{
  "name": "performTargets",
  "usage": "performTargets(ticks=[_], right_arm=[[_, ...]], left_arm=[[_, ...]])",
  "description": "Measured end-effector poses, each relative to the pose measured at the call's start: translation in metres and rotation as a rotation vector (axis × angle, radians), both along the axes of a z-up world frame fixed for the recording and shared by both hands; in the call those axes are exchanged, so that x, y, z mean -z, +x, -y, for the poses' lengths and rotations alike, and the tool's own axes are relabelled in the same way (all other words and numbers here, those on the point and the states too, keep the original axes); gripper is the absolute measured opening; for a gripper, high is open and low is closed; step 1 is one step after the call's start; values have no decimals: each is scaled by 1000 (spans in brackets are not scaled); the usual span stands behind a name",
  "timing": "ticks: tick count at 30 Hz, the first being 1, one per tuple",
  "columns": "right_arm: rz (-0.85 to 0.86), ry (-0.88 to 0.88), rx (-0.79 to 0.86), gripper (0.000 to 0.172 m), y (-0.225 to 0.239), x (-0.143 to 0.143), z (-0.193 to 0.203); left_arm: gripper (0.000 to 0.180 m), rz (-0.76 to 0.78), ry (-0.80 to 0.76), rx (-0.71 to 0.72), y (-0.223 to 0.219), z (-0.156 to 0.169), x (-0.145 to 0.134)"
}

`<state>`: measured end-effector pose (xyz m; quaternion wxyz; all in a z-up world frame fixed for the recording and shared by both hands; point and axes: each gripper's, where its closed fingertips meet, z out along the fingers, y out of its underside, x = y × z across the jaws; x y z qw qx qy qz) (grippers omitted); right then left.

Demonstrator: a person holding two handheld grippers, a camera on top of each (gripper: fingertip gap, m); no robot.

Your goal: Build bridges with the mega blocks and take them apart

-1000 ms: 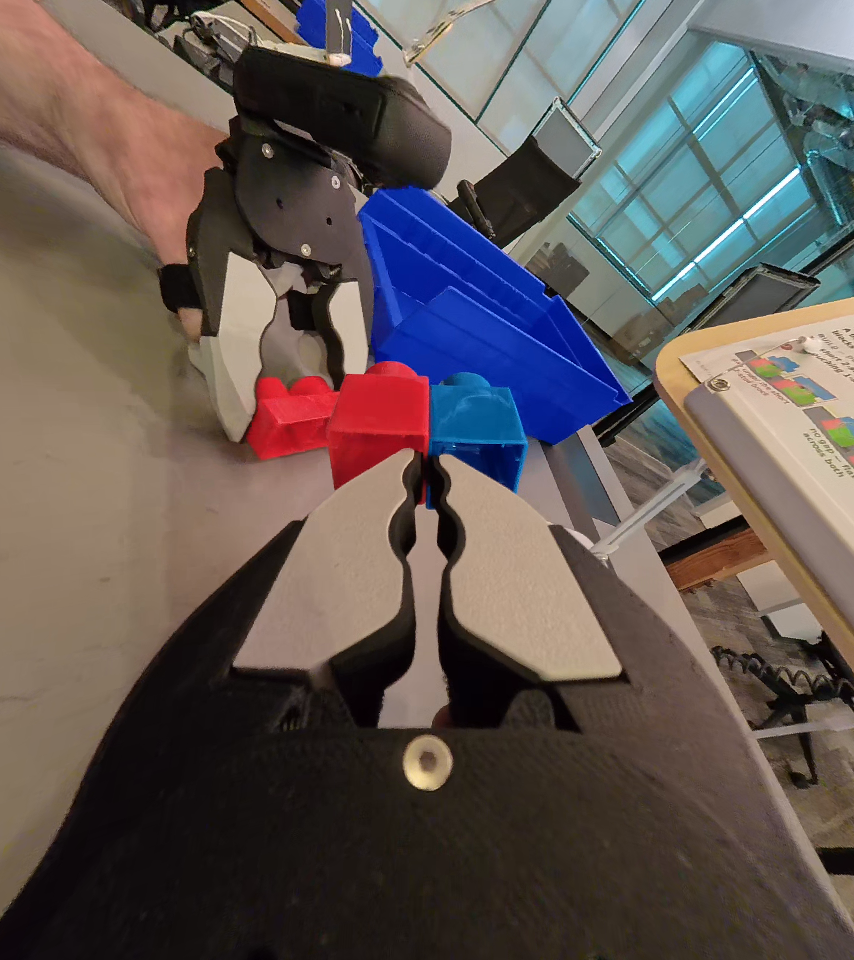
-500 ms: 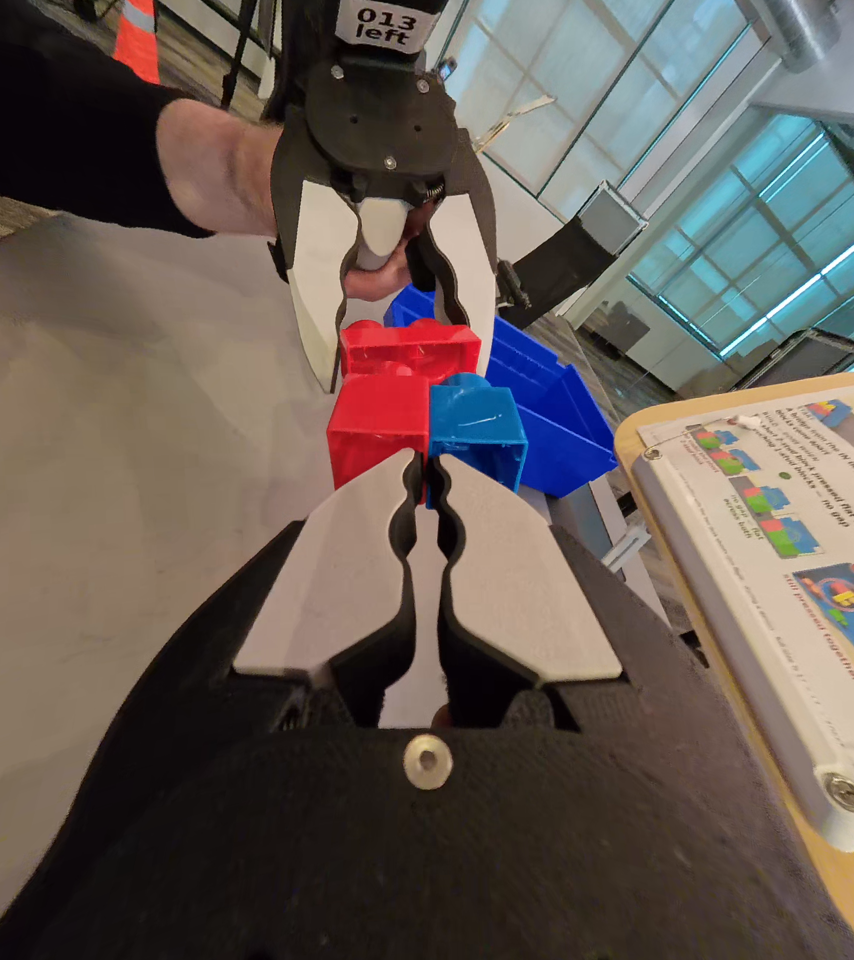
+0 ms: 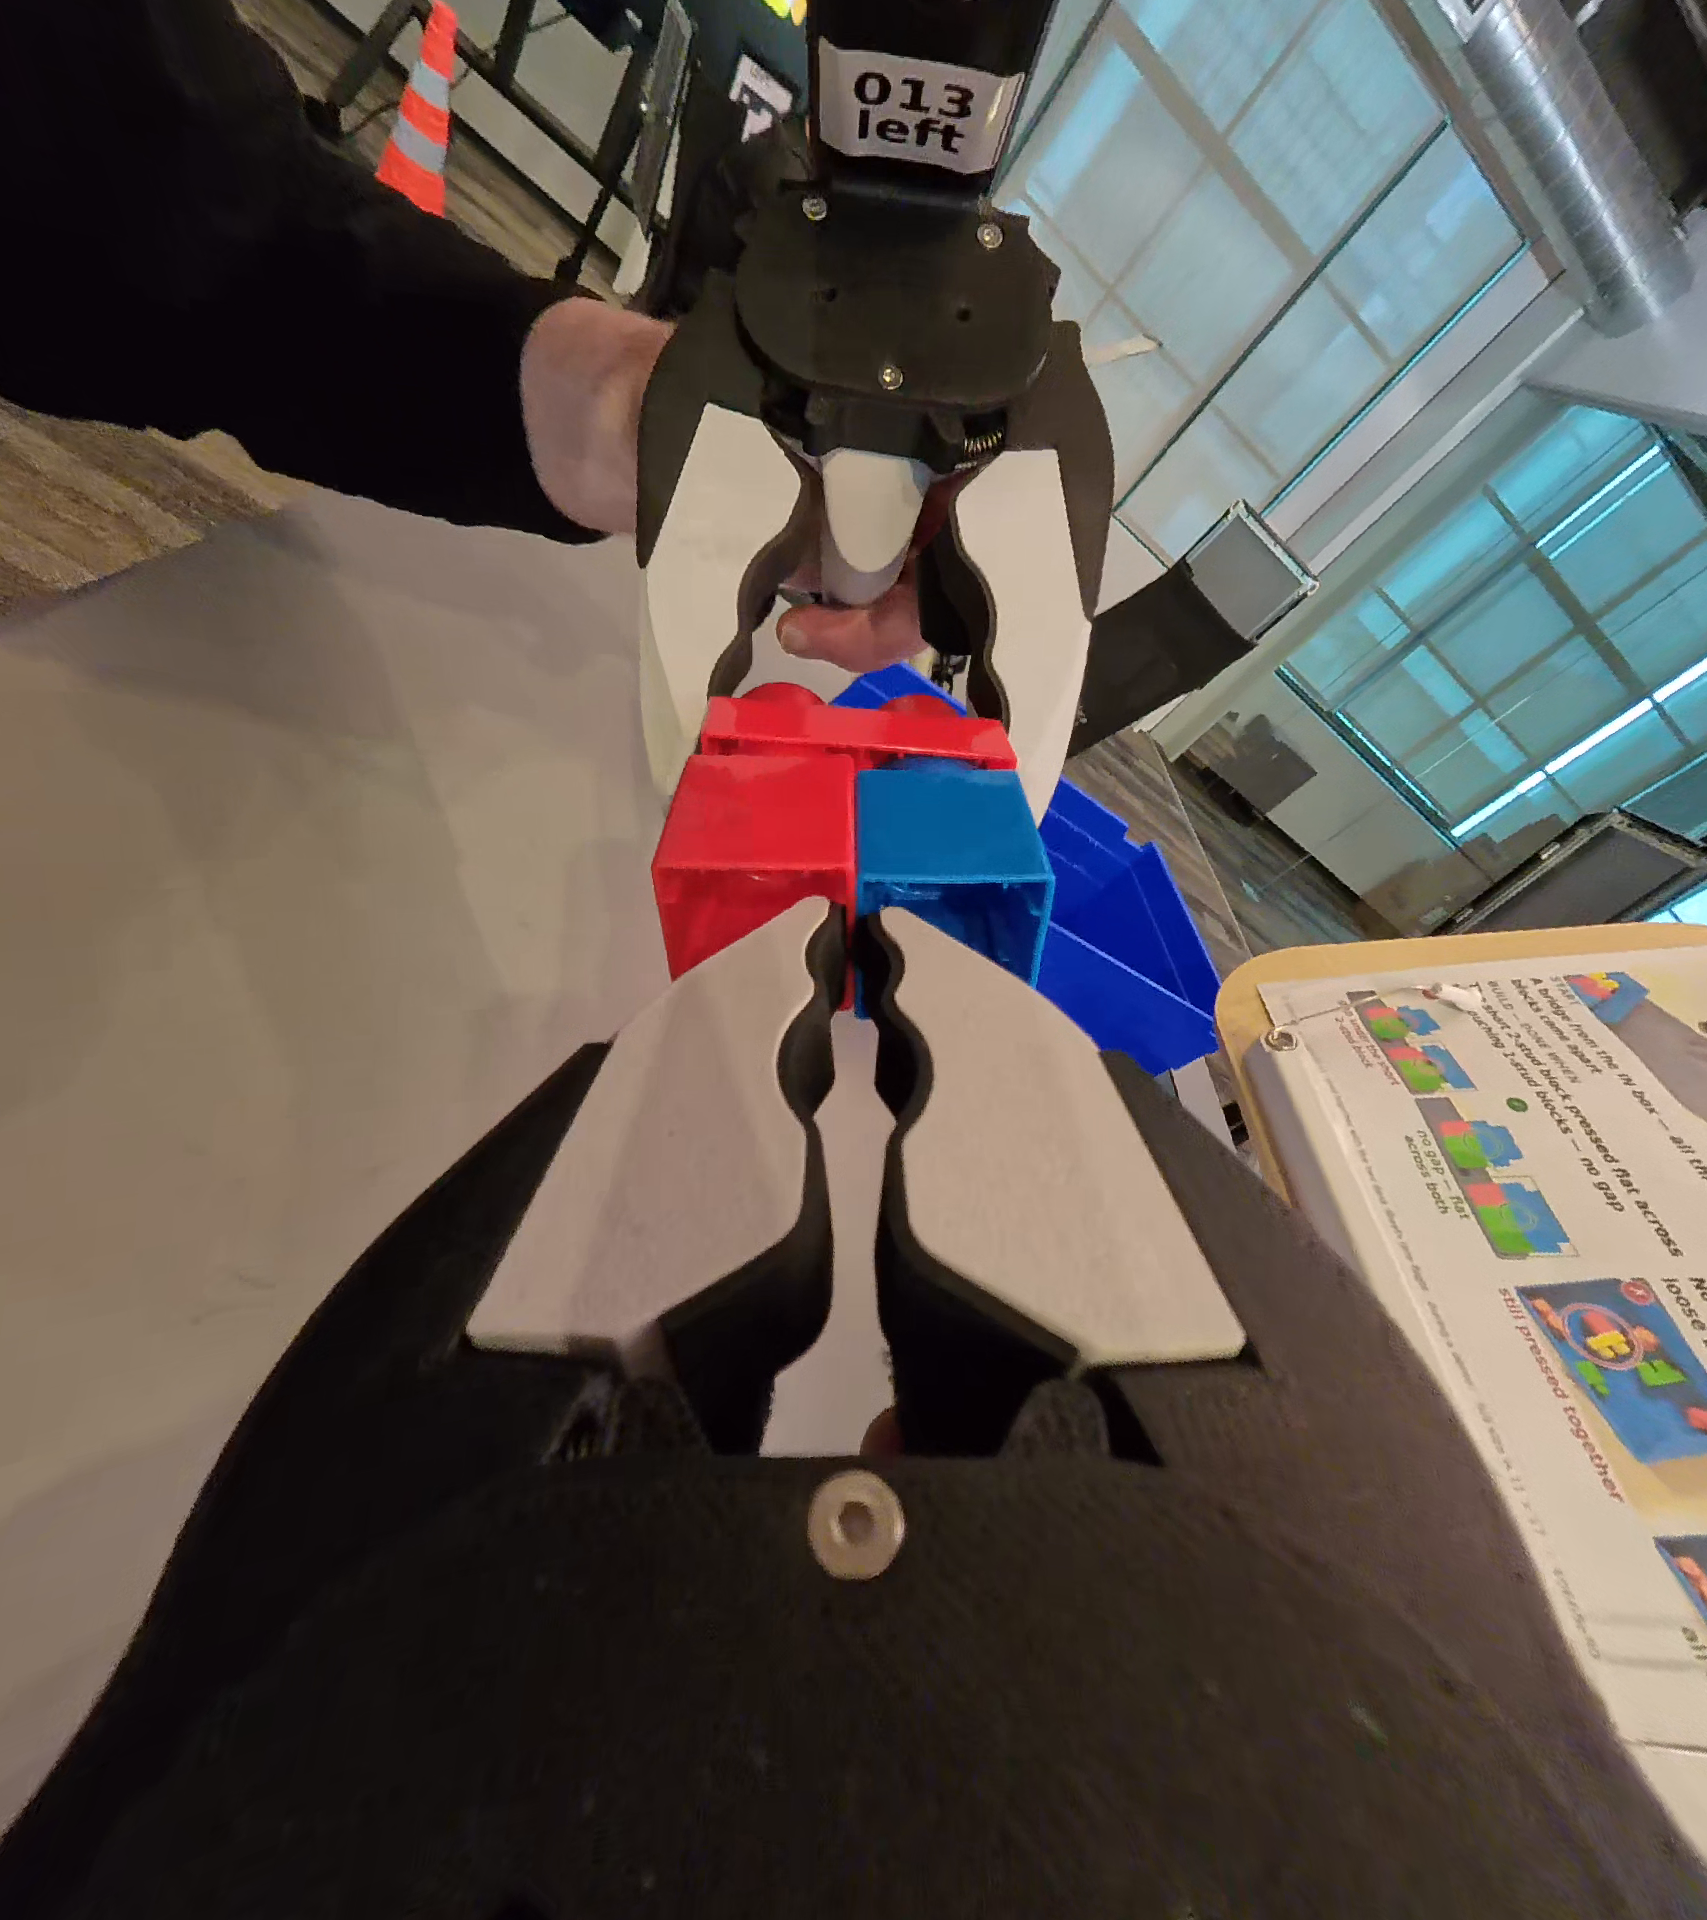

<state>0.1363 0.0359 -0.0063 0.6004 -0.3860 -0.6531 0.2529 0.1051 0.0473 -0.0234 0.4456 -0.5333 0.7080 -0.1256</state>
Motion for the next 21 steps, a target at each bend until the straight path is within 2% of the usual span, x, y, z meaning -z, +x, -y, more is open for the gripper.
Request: performTargets(ticks=[15, 21], right_arm=[[-52, -8, -43, 3, 3, -16, 11], [-24, 11, -20, 3, 4, -15, 8]], left_arm=[[71, 39, 121, 39, 13, 10, -19], [72, 18, 177, 14, 13, 7, -18]])
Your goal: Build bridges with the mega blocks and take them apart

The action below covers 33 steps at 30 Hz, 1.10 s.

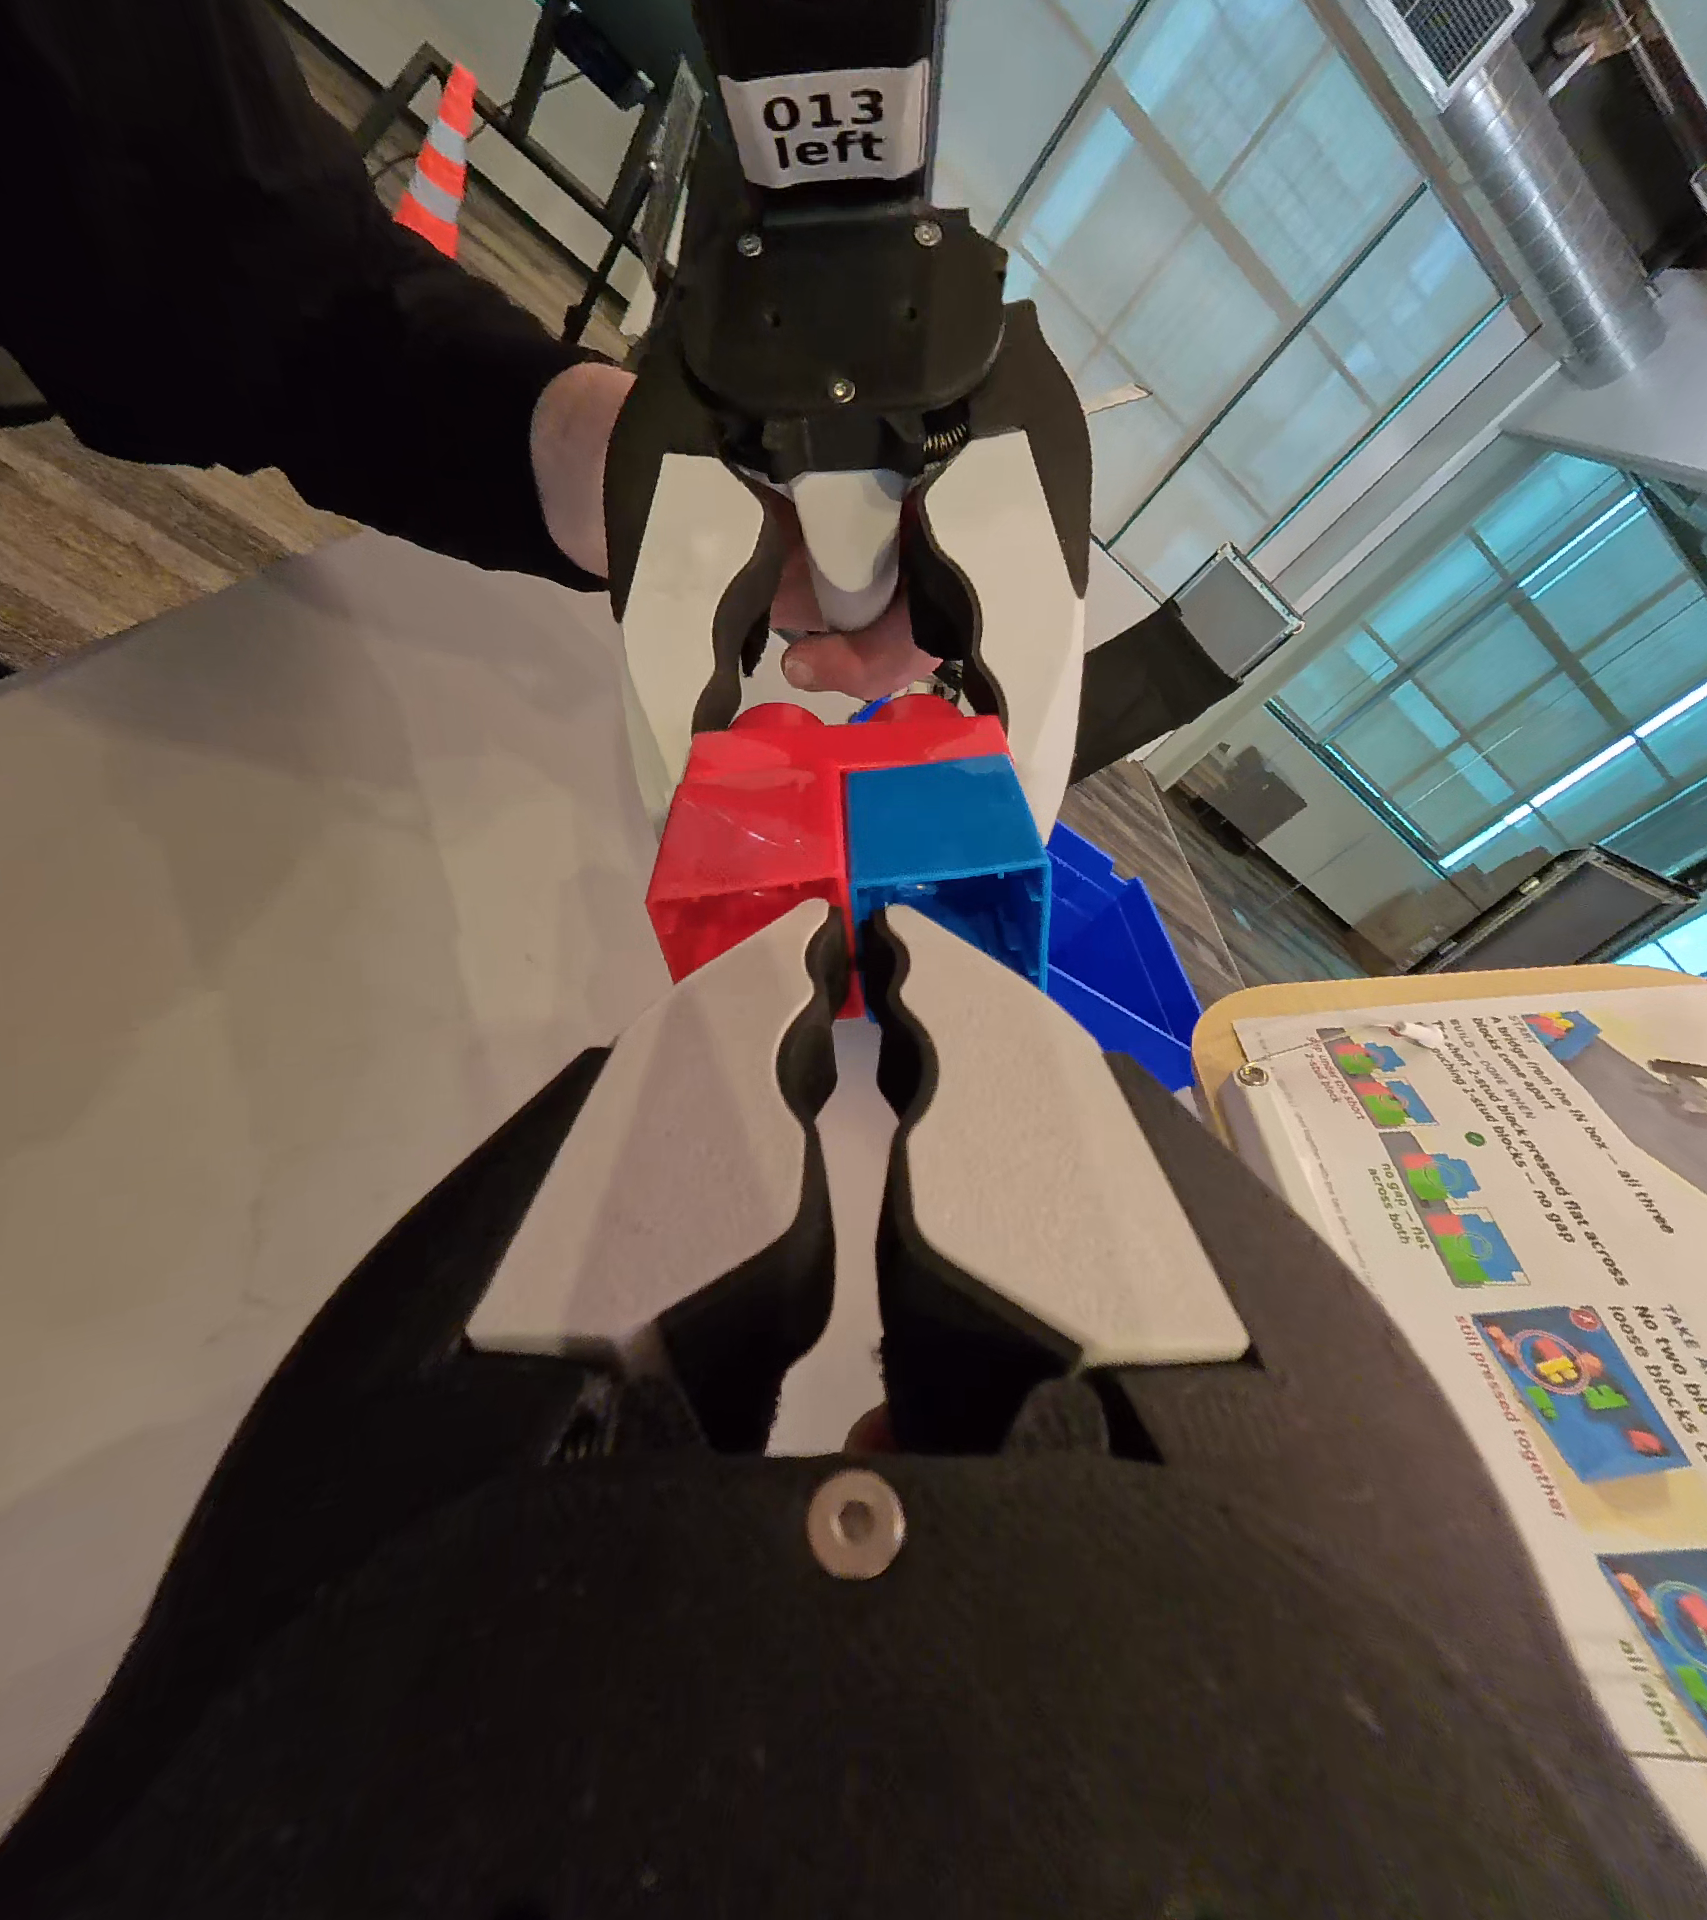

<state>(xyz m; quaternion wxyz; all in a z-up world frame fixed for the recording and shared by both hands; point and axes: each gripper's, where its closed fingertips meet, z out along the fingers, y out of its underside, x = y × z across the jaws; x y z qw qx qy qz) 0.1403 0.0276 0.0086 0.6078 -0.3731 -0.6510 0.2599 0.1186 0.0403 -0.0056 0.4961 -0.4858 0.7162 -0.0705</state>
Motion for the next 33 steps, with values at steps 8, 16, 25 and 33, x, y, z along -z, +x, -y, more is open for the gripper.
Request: performTargets(ticks=[8, 16, 25, 33], right_arm=[[6, -25, 15, 4, 0, 1, -4], [26, -4, 86, 6, -2, -6, -11], [-28, -315, 85, 30, 6, -14, -26], [-84, -749, -54, 58, 4, -12, -30]], left_arm=[[71, 14, 47, -32, 1, -4, 1], [72, 88, 78, -67, -3, -11, -2], [72, 143, 216, -191, -16, -33, -12], [72, 115, 310, -208, -12, -37, -14]])
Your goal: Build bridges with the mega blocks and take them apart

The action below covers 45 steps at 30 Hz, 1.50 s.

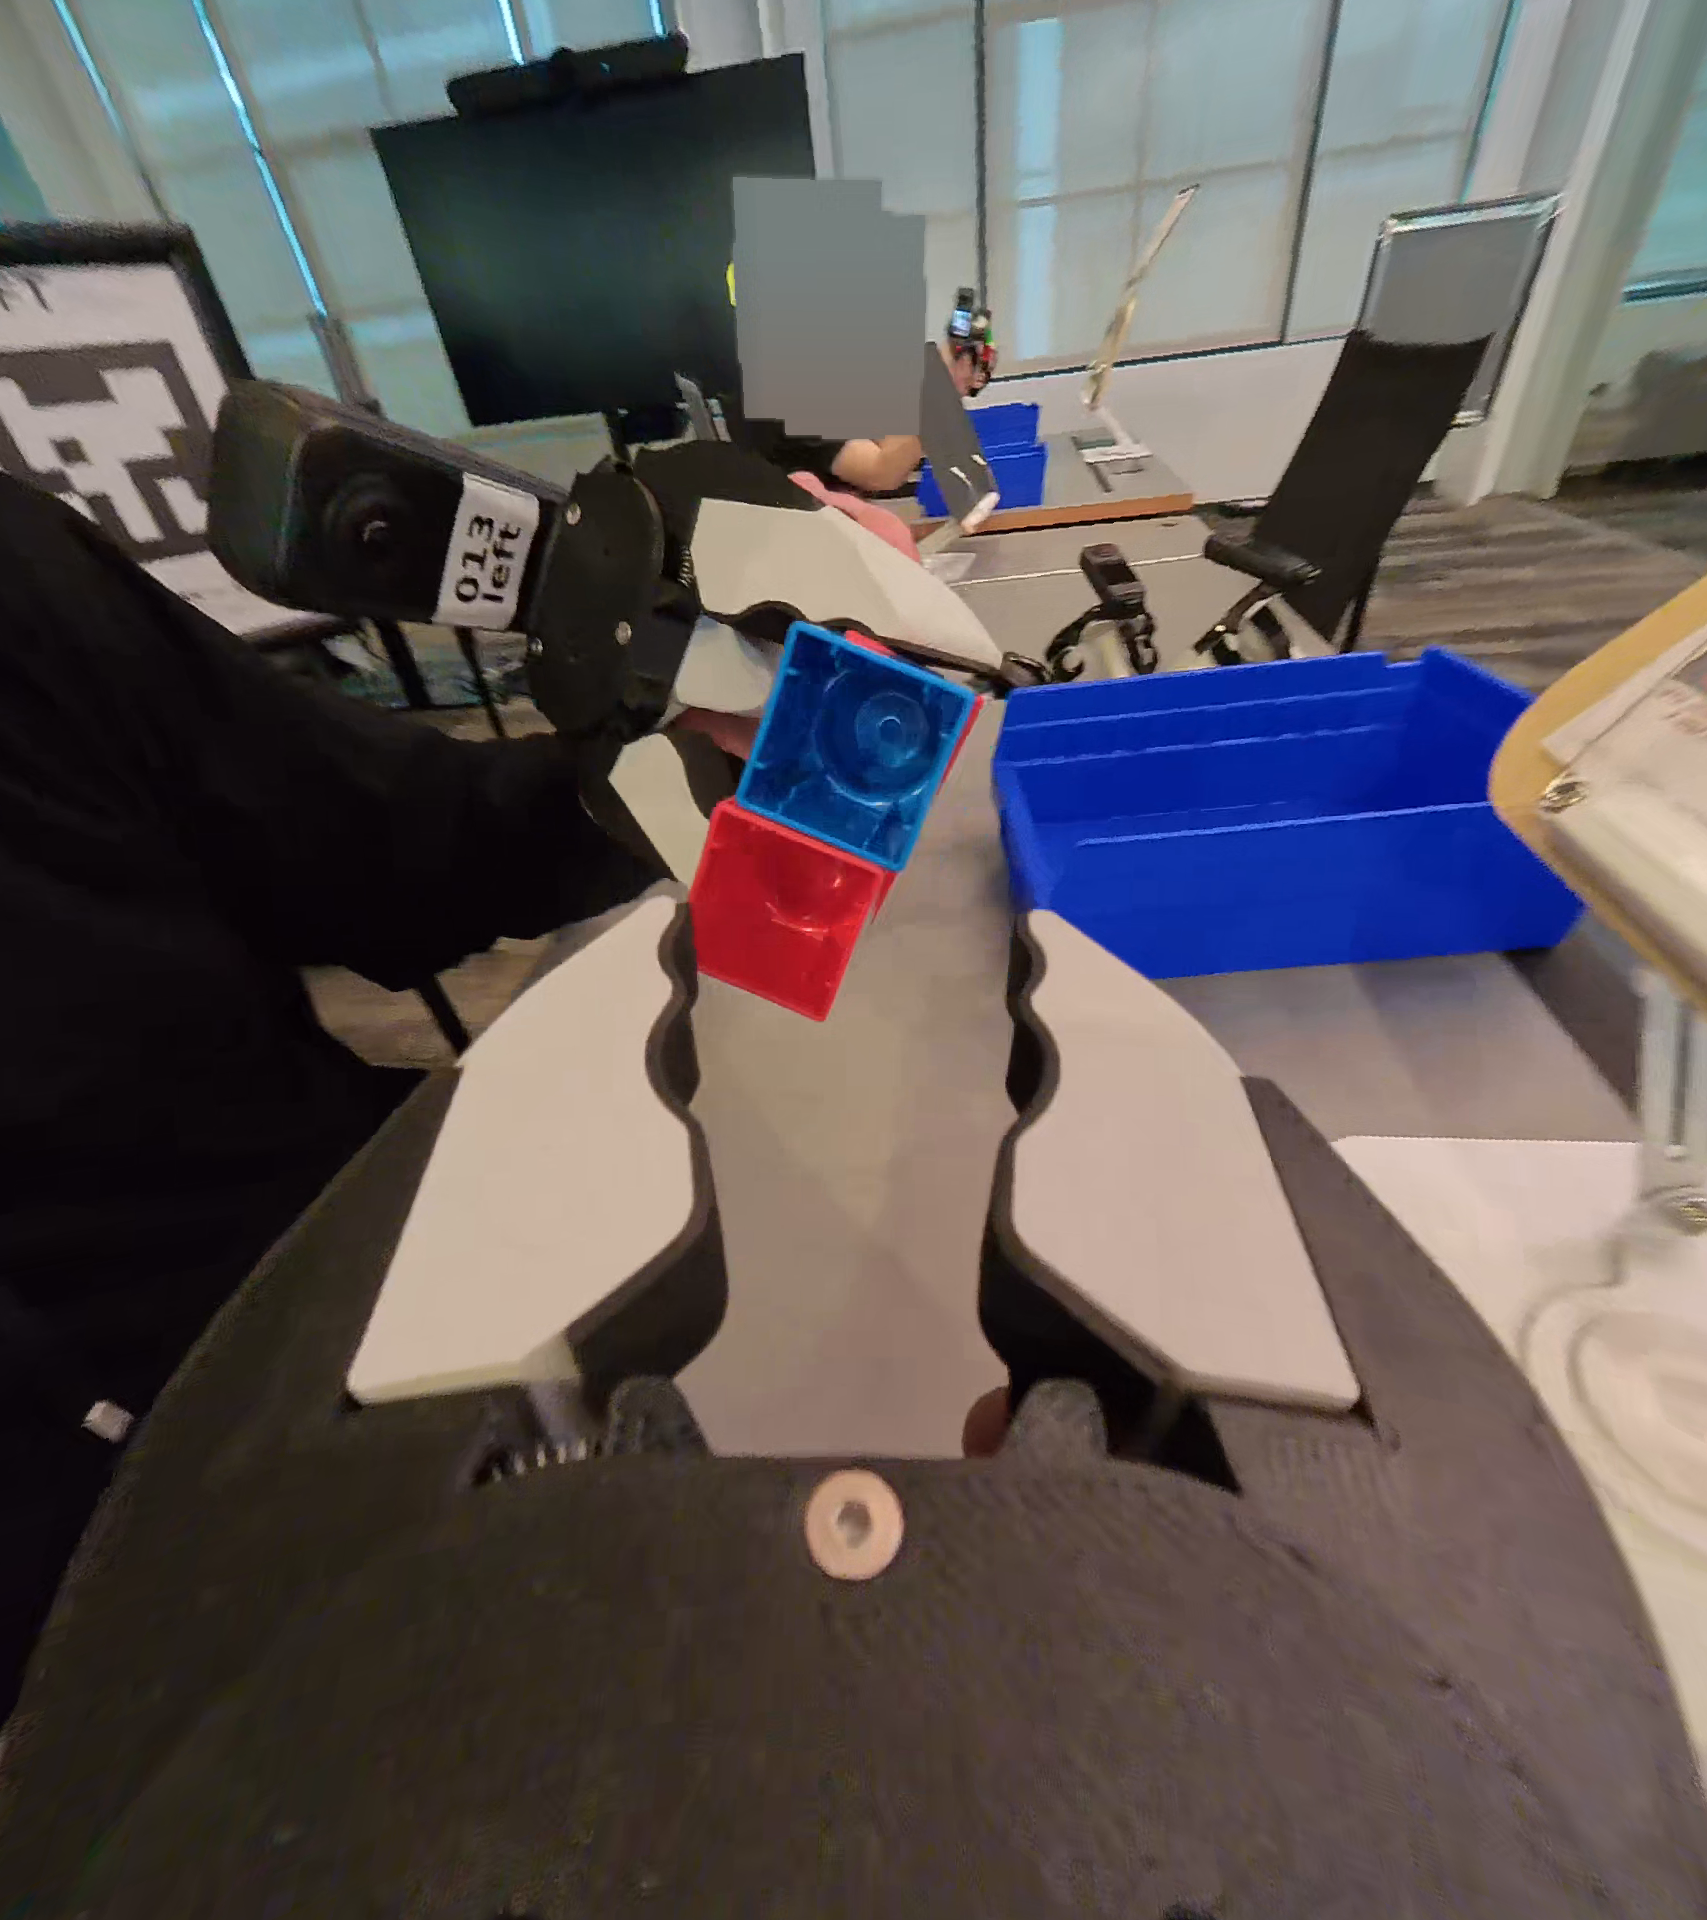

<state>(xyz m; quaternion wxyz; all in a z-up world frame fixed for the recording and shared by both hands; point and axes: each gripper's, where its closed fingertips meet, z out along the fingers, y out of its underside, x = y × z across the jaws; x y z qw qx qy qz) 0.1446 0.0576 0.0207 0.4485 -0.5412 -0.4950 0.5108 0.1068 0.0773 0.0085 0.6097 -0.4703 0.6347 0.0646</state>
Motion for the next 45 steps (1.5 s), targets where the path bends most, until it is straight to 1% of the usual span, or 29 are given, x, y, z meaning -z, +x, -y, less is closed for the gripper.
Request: performTargets(ticks=[4, 6, 9, 11, 13, 18, 22, 24, 26, 27, 29, 31, 32, 34, 36, 37, 40, 45], right_arm=[[-21, -60, -48, 62, -1, 0, 4], [-29, -65, -46, 62, 0, -1, 3], [0, -52, -6, 60, -3, 1, 0], [51, -51, 20, 51, -8, 9, -1], [59, -60, 22, 38, -11, 13, 0], [1, -69, 36, 36, -10, 12, -5], [-56, -56, 28, 36, -8, 5, -5], [-65, -38, 42, 36, -6, 3, -7], [-96, -37, 41, 36, -2, -2, -8], [-110, -35, 46, 36, 1, -5, -10], [-128, -26, 18, 36, 5, -8, -8], [-126, -20, 3, 36, 4, -6, -7], [-124, -17, -16, 36, 3, -5, -5], [-133, -19, -37, 36, 1, -2, -2], [-120, -19, -56, 36, -2, 2, 1], [-117, -15, -60, 35, -3, 3, 2], [-116, -16, -68, 35, -4, 4, 3], [-120, -39, -68, 35, -5, 7, 1]], left_arm=[[72, -25, 39, -21, 2, -4, 0], [72, -9, 25, -18, 4, -4, 0], [72, -40, 54, -44, 6, -7, 4], [72, -49, 67, -51, 10, -6, 5], [72, -64, 90, -77, 11, -9, 6], [72, -100, 147, -114, 11, -14, 3], [73, -81, 135, -96, 13, -14, -3], [75, -29, 50, -71, 13, -10, -6], [82, 46, 3, -62, 7, -10, -15], [85, 93, -50, -46, 5, -9, -18], [86, 243, -258, 34, 4, -6, -23], [81, 371, -494, 154, 10, 1, -21], [79, 421, -585, 212, 14, 5, -20], [65, 493, -739, 340, 20, 15, -19], [59, 542, -865, 421, 26, 21, -17], [55, 558, -899, 438, 27, 21, -15], [38, 617, -926, 467, 24, 17, -15], [36, 650, -918, 470, 24, 14, -12]])
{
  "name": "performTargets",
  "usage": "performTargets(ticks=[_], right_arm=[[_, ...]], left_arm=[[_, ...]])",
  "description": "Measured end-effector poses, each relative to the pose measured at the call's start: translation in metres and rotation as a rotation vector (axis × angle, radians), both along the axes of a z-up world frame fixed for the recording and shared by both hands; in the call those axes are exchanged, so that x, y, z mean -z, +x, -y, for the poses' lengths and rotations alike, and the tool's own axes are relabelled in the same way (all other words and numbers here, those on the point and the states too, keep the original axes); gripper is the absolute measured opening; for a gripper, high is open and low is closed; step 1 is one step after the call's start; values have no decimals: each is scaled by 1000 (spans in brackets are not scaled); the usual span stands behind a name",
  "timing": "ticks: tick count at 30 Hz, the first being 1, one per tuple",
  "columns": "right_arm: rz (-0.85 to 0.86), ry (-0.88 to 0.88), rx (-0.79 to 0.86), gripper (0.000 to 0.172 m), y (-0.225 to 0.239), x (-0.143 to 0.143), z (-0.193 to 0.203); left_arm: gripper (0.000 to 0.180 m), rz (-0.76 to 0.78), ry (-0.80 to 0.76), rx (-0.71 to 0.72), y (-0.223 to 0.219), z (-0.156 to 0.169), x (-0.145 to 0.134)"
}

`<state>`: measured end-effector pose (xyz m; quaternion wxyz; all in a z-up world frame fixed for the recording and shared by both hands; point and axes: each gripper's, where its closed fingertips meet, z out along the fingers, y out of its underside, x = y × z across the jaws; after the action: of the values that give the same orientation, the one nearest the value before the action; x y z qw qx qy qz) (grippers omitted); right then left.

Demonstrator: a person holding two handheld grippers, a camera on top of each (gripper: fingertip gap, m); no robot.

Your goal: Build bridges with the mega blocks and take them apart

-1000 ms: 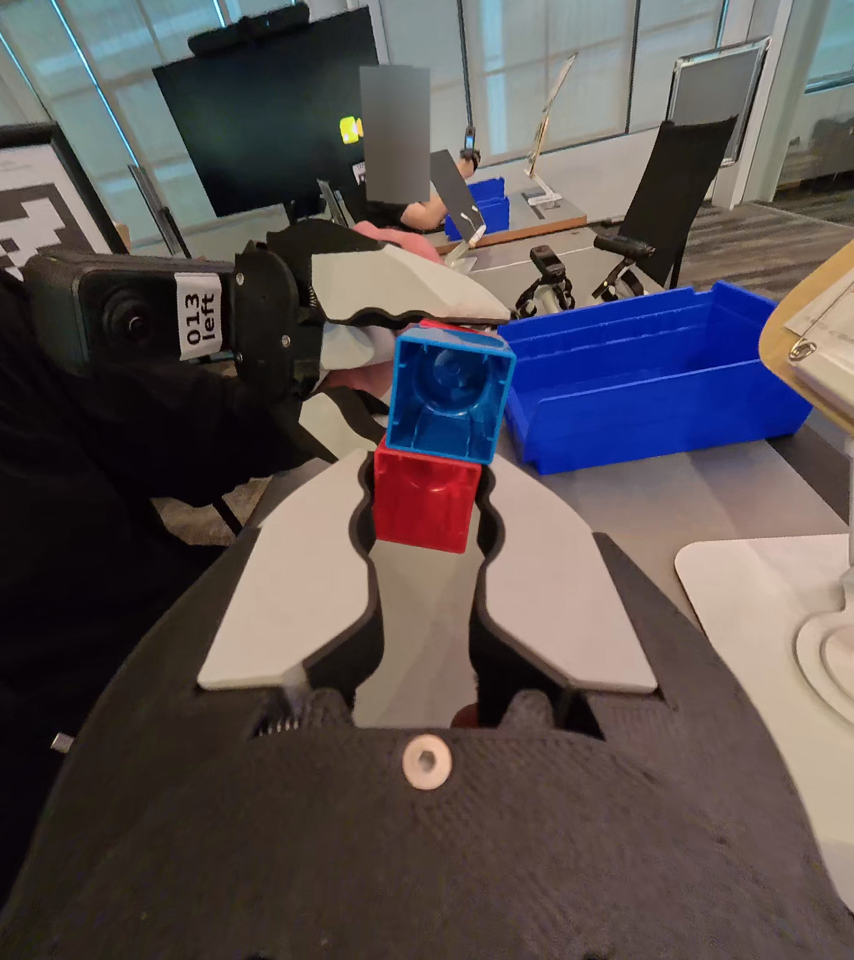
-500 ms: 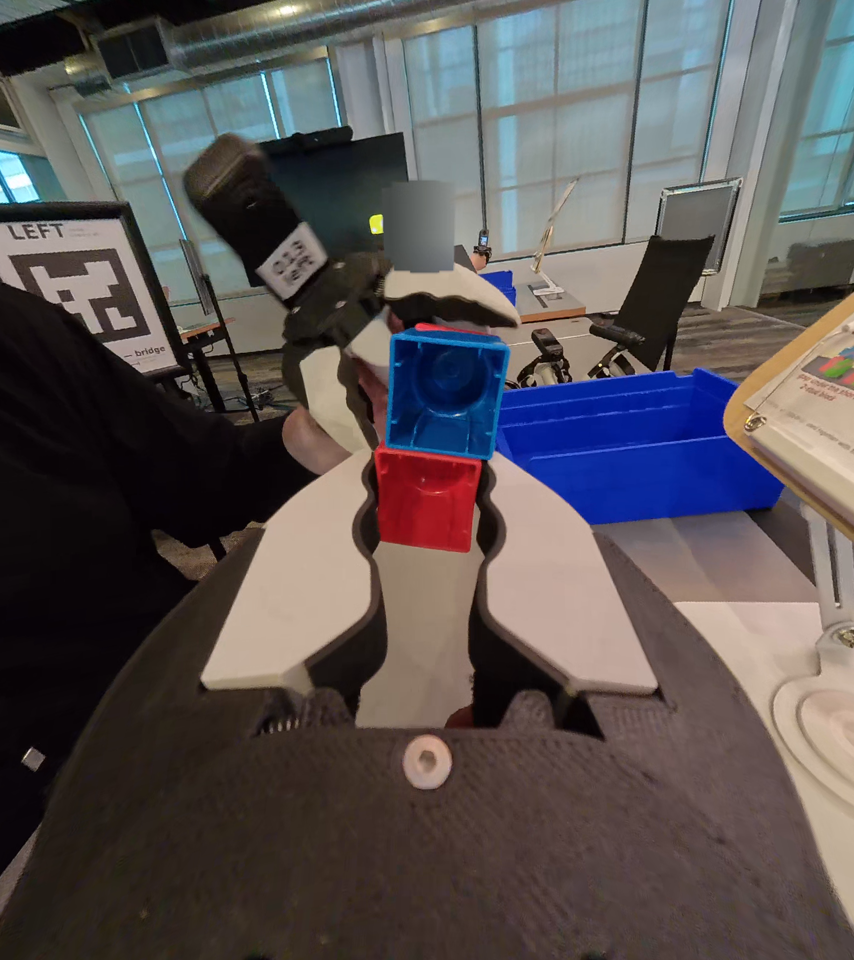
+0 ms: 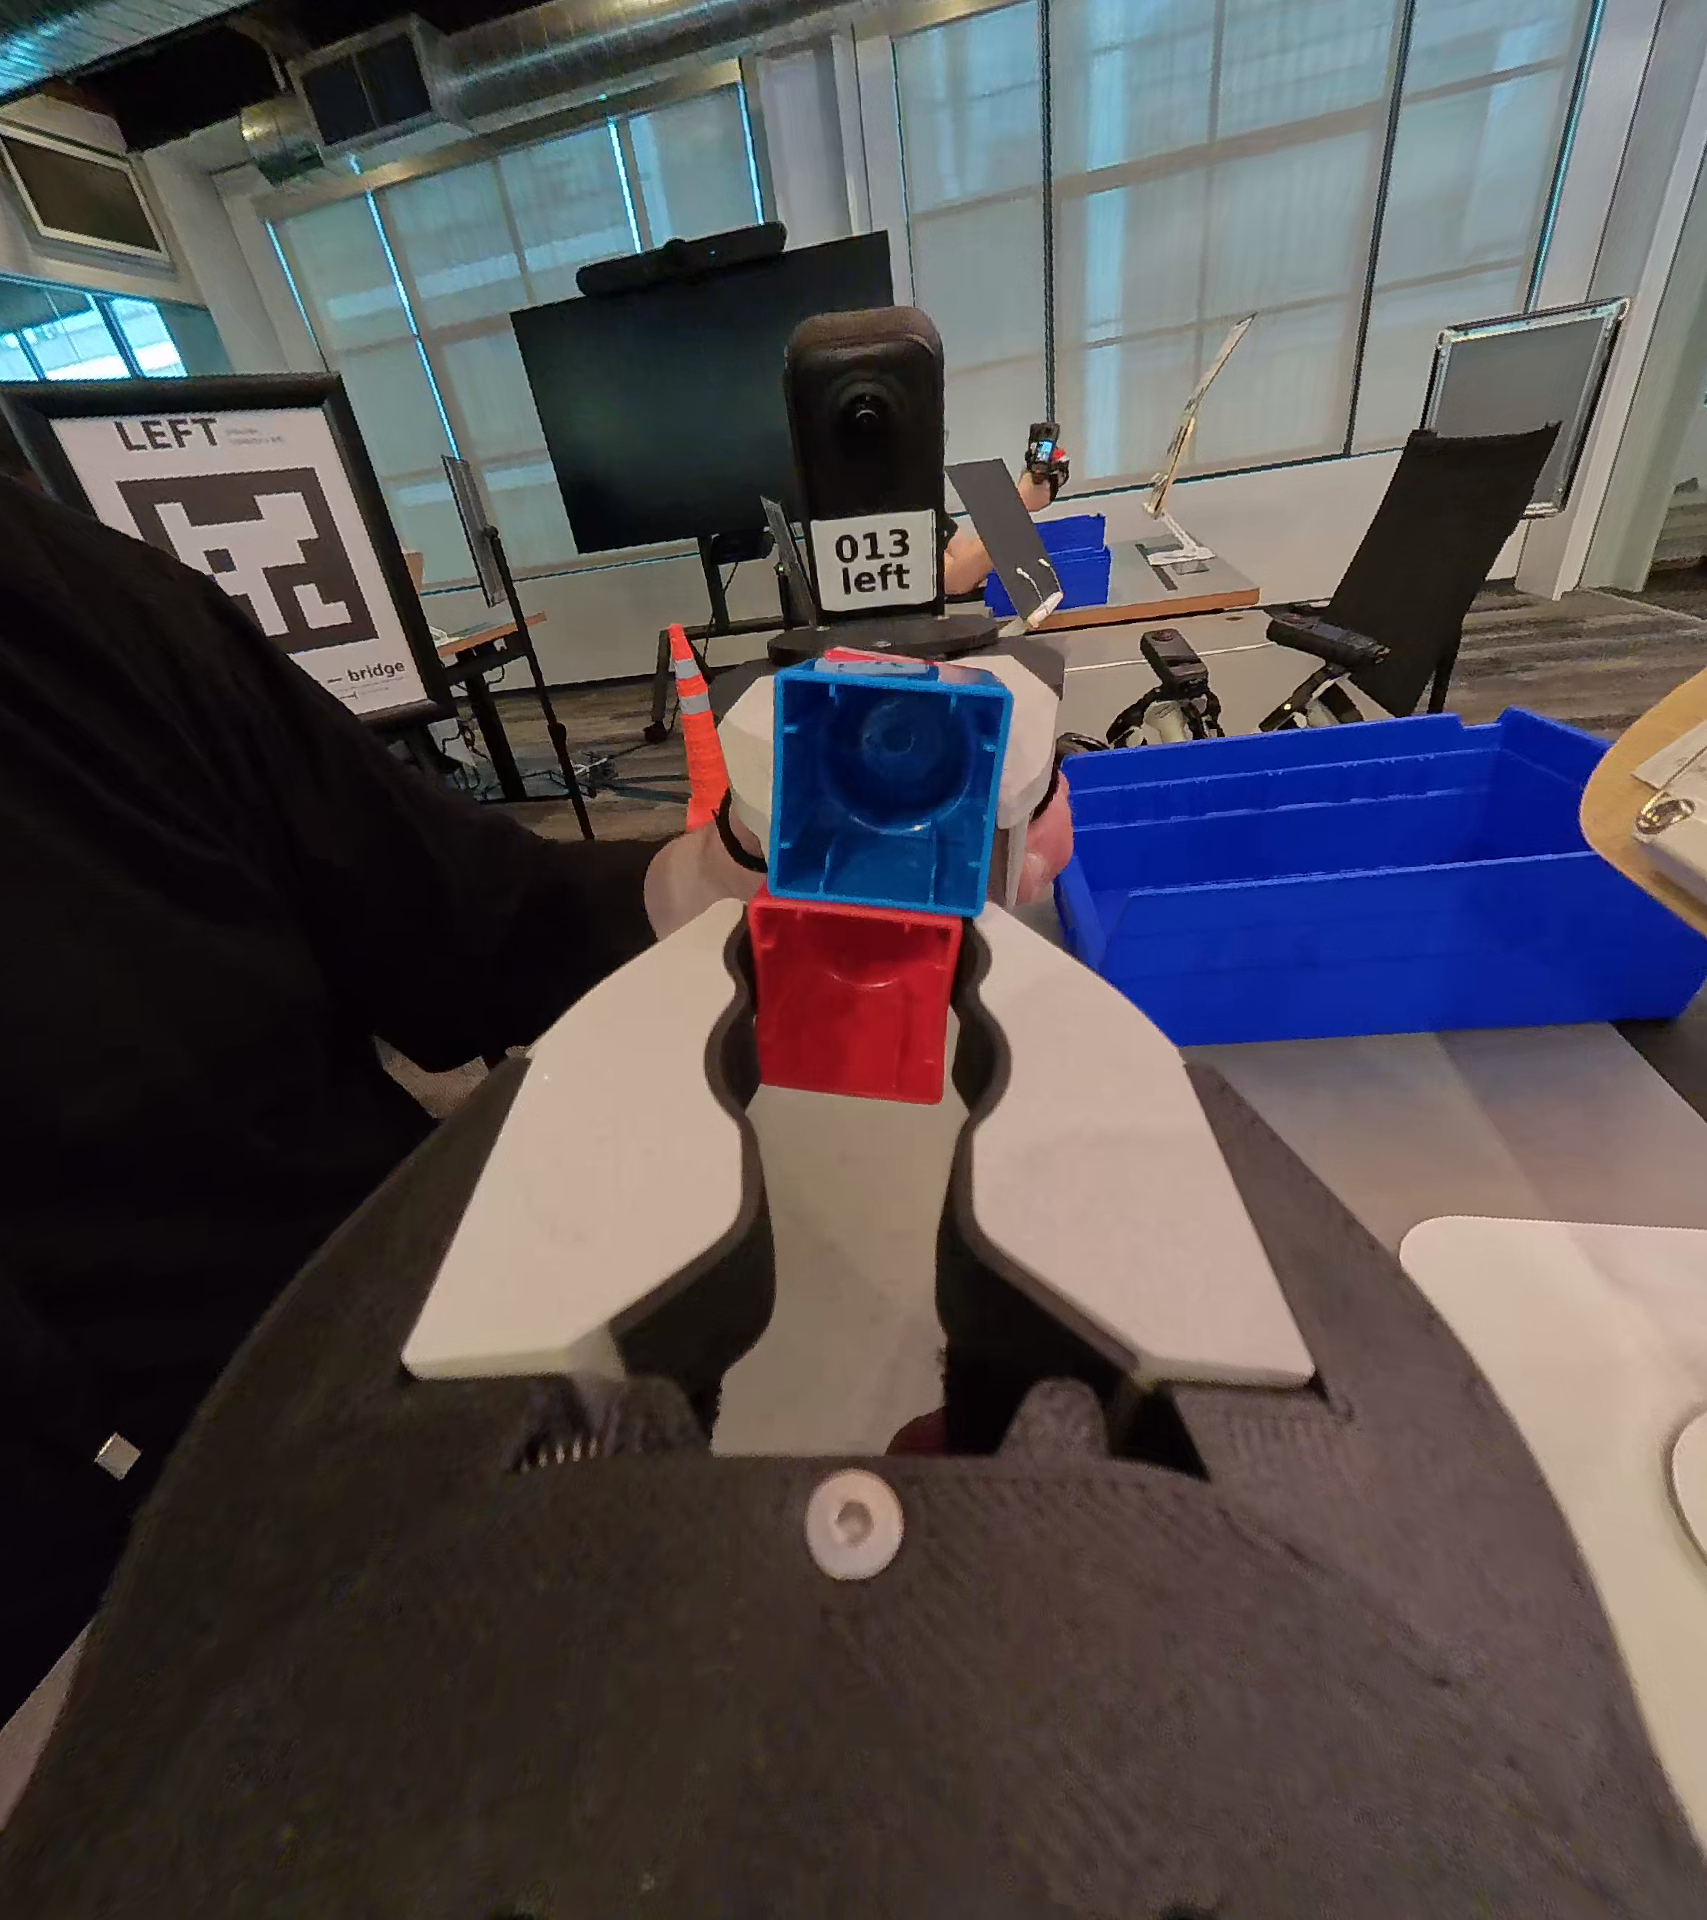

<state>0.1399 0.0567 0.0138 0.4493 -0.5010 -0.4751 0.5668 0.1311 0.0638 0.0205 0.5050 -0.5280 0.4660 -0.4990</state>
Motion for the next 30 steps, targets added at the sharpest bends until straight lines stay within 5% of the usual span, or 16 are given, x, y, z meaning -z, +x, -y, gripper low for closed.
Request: performTargets(ticks=[18, 30], right_arm=[[-15, -70, 7, 35, 0, 3, -6], [-29, -146, 81, 48, 11, 5, -31]], left_arm=[[36, 46, 29, -57, 0, -3, 3], [34, 51, -246, -51, 5, -24, 21]])
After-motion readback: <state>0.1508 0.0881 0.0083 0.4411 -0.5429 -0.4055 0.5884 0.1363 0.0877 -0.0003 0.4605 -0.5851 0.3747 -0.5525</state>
